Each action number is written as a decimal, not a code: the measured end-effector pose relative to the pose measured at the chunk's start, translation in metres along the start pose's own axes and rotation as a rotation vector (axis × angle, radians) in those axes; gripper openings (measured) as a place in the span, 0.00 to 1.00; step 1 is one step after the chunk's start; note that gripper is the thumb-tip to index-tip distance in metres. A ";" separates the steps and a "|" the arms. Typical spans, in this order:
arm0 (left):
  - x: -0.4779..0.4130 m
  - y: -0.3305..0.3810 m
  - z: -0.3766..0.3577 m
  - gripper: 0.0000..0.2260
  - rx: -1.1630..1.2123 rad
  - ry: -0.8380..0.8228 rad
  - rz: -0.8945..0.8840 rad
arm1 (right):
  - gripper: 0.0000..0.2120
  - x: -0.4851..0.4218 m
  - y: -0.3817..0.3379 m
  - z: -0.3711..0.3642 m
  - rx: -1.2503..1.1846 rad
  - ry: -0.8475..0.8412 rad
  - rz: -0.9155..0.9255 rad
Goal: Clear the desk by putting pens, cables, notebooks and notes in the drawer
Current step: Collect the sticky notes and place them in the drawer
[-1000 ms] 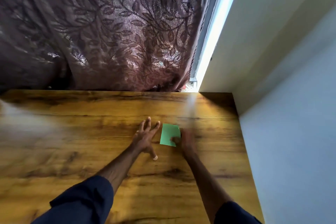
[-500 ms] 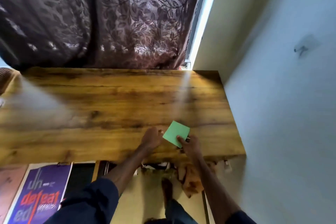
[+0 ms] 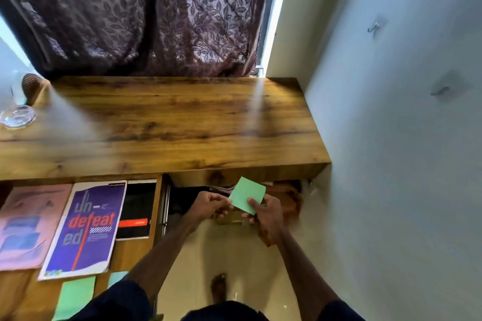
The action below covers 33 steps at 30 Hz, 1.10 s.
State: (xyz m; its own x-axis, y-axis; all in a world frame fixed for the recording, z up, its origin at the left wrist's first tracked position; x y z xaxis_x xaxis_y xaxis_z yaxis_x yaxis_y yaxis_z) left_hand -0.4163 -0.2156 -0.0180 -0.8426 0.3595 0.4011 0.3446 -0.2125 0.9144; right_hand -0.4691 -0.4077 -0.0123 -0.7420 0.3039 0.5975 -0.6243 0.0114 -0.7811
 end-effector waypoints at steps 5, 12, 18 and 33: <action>0.045 -0.027 -0.014 0.08 0.012 0.098 0.013 | 0.12 0.045 0.043 0.002 -0.155 -0.114 -0.111; 0.137 -0.077 -0.024 0.09 -0.063 0.120 0.045 | 0.10 0.110 0.117 -0.009 -0.244 -0.176 -0.142; 0.183 -0.078 0.015 0.12 -0.134 0.123 0.051 | 0.09 0.149 0.120 -0.049 -0.211 -0.210 -0.100; 0.221 -0.133 0.214 0.05 -0.132 0.236 -0.002 | 0.07 0.192 0.118 -0.249 -0.182 -0.130 -0.058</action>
State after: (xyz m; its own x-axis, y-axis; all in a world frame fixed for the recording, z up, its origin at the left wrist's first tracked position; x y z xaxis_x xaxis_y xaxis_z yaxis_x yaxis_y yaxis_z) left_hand -0.5597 0.0865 -0.0397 -0.9219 0.1414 0.3608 0.2987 -0.3341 0.8940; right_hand -0.6248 -0.1108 -0.0351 -0.7385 0.1721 0.6519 -0.6217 0.2004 -0.7572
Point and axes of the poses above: each hand's wrist, its own x-axis away from the middle knuckle, its own z-axis out of the back of the hand, y = z × x, the point moved 5 cm from there along -x, towards the middle knuckle, and after that the axes turned 10 degrees about -z, right-handed, at the moved point
